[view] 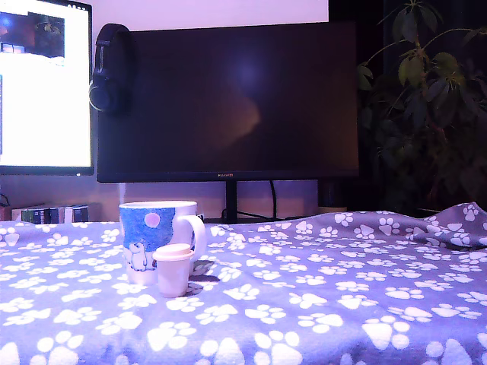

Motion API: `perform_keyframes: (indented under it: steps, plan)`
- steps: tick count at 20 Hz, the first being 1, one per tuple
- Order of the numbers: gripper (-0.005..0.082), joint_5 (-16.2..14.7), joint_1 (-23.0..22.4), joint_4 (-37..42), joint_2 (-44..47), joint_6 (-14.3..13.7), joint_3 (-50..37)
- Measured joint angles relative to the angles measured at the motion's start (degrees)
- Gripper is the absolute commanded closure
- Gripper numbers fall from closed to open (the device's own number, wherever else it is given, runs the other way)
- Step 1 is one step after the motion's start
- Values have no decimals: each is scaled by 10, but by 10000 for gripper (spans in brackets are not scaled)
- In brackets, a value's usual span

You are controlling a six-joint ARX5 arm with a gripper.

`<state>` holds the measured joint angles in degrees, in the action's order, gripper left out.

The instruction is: Pick up the coffee capsules on the table and drop them inside the coffee cup

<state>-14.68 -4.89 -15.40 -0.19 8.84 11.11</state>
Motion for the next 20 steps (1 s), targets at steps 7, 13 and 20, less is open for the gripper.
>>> perform_keyframes:
  steps: [7, 13, 20]
  plan:
    - [790, -25, -48, 24, 12, 0, 0]
    - [790, -28, -122, 79, 104, -7, 0]
    - [790, -18, -212, 134, 194, -42, -1]
